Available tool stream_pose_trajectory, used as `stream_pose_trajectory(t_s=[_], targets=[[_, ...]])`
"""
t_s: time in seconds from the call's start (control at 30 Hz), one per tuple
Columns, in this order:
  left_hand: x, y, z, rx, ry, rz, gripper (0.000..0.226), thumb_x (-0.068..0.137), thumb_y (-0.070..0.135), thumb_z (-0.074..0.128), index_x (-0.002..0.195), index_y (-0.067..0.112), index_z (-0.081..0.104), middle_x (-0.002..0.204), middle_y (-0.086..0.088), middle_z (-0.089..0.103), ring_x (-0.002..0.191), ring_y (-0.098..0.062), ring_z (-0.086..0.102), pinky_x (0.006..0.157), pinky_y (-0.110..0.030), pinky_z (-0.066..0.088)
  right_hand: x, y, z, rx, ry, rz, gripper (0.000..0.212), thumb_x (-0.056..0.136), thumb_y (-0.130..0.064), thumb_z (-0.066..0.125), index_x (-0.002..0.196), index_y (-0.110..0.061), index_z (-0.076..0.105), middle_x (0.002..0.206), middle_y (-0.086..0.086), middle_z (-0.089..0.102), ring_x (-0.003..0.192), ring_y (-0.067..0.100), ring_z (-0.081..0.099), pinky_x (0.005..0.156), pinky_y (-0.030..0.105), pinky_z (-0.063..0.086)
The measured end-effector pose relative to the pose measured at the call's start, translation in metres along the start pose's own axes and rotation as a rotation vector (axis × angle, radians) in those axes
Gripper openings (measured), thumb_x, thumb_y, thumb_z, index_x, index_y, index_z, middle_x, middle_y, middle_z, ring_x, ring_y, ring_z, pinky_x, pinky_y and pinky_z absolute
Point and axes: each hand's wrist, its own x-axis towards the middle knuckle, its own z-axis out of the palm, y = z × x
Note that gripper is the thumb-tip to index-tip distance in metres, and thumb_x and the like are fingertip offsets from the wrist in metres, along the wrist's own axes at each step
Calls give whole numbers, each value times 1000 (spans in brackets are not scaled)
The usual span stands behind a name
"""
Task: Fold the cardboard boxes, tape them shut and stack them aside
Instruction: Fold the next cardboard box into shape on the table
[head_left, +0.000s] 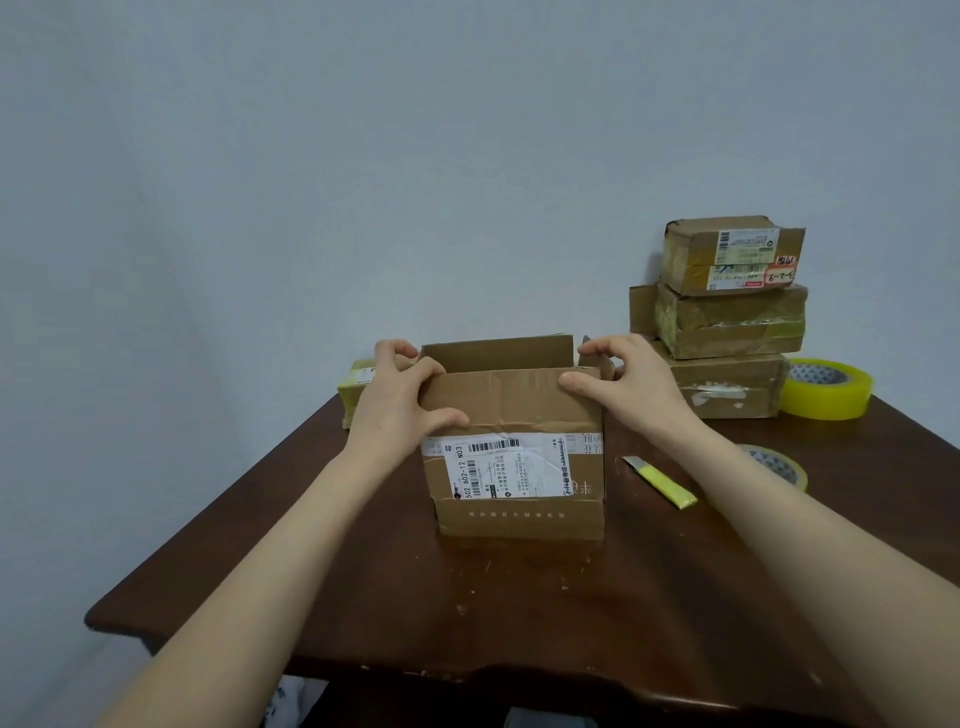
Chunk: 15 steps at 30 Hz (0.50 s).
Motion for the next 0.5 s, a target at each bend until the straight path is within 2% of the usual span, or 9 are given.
stream_pose_trajectory(t_s=[0.1,0.23,0.4,0.5], targets=[[-1,5,-4,136,47,74,52,60,42,85,98,13,65,119,-5,37,105,-19,45,79,-35,48,5,-5,-4,-98,-24,26,54,71,-51,76,116,-23,62,115,-2,49,101,12,49,91,34,44],[-5,9,-5,151,62,80,48,63,39,84,95,10,62,112,-2,38,98,-18,46,73,-33,47,9,-15,-9,-199,-75,7,62,73,-51,75,123,-17,61,113,2,51,100,14,48,85,27,39],[-9,5,-9,6,-4,98,38,67,29,84,84,13,53,105,6,38,88,-12,45,73,-22,38,8,-23,-13,-279,-130,-41,53,79,-46,71,122,-16,64,106,0,49,94,11,46,80,24,36],[-5,3,-14,12,-90,142,35,69,27,82,81,19,50,105,6,39,89,-14,46,75,-23,38,9,-27,-16,-345,-176,-56,51,77,-50,71,117,-18,66,108,1,48,95,12,45,81,26,37]])
